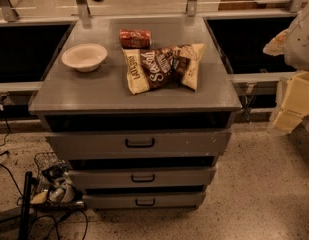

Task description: Open bottom drawer

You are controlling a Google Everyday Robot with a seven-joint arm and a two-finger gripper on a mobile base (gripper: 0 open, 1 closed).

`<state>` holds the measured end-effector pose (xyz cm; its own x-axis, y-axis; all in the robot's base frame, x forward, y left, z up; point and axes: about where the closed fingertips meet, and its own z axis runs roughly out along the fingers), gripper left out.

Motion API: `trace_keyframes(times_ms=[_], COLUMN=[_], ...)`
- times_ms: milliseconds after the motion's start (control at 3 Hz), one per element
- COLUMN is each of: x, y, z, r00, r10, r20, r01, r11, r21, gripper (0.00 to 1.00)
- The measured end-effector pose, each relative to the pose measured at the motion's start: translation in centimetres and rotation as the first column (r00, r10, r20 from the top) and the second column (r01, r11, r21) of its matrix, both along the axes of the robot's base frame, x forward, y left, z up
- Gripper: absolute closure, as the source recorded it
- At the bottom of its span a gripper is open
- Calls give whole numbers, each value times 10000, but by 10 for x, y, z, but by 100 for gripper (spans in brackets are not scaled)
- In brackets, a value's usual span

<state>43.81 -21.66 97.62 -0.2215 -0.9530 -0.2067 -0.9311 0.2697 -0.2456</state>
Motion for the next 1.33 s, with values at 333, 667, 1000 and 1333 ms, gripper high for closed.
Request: trace_keyframes(times_ms=[333, 667, 1000, 1333], x=[0, 14, 31, 33], y=[0, -5, -12, -12], z=[1, -17, -55, -59], r00=[10000, 10000, 9992, 9990], r10=[6, -4, 9, 15], r20=[29, -9, -396, -452], r01=[-6, 5, 15, 14], r11=[10000, 9997, 9980, 9978], r21=[2, 254, 629, 658], gripper=[0, 0, 0, 27])
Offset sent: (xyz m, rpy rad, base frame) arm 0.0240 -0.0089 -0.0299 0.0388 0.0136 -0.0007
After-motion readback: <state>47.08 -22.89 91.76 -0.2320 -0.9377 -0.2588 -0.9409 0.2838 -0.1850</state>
